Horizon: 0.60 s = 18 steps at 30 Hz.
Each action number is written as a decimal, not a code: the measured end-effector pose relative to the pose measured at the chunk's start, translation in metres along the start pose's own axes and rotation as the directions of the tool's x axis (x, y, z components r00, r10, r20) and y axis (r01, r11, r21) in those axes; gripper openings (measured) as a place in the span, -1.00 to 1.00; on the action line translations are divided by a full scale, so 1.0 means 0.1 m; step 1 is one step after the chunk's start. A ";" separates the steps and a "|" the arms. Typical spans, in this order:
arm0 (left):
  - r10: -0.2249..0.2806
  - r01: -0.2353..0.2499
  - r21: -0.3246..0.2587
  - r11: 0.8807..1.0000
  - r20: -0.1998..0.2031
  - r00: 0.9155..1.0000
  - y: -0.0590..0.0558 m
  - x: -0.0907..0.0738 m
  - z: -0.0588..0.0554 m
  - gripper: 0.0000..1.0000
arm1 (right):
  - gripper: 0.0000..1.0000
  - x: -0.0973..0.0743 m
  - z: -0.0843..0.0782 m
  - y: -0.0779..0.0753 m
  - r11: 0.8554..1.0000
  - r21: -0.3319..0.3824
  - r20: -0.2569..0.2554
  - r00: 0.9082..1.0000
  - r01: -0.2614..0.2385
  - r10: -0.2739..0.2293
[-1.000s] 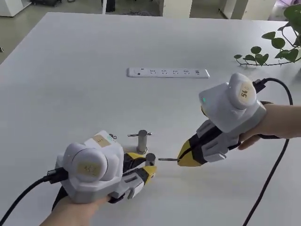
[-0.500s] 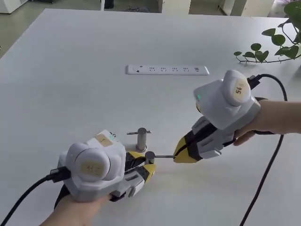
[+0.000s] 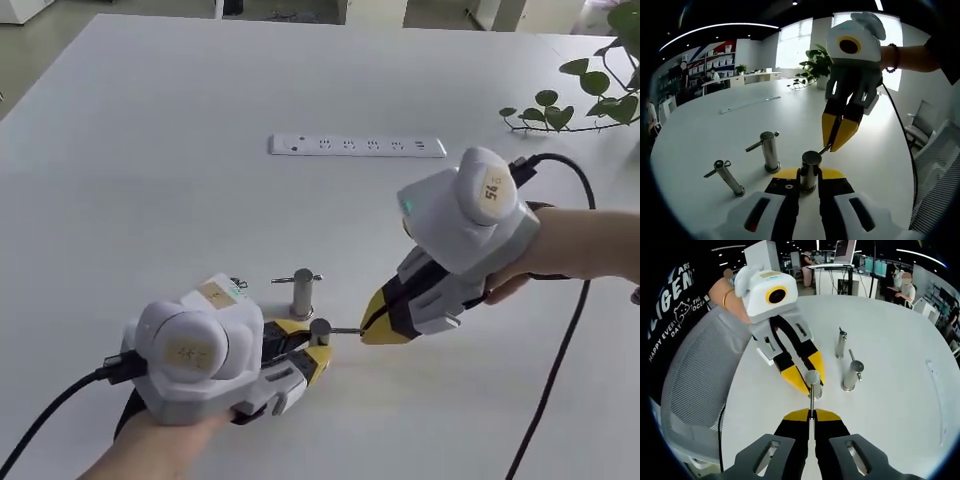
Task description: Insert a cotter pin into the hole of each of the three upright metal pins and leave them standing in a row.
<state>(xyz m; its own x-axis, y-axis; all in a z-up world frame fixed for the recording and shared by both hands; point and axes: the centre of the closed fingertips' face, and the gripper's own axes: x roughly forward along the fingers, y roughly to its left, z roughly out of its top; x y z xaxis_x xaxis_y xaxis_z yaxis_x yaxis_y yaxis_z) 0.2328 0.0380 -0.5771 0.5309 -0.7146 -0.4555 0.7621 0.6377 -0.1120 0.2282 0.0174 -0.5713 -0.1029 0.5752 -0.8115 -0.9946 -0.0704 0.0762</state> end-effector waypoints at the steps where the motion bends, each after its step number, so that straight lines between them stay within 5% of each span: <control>1: 0.000 0.000 -0.002 1.000 0.003 1.000 0.00 0.01 0.00 -0.76 | -1.00 0.02 0.01 0.00 1.000 -0.004 0.001 1.000 -0.007 0.007; 18: -0.005 0.006 -0.037 0.999 0.017 1.000 -0.03 0.03 -0.01 -0.76 | -1.00 0.11 0.17 -0.03 1.000 -0.008 0.015 1.000 -0.016 0.016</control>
<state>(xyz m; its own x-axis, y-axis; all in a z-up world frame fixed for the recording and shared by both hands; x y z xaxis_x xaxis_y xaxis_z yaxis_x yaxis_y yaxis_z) 0.2322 0.0344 -0.5789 0.5333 -0.7226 -0.4399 0.7508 0.6438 -0.1474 0.2300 0.0381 -0.5703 -0.1190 0.5863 -0.8013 -0.9927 -0.0863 0.0843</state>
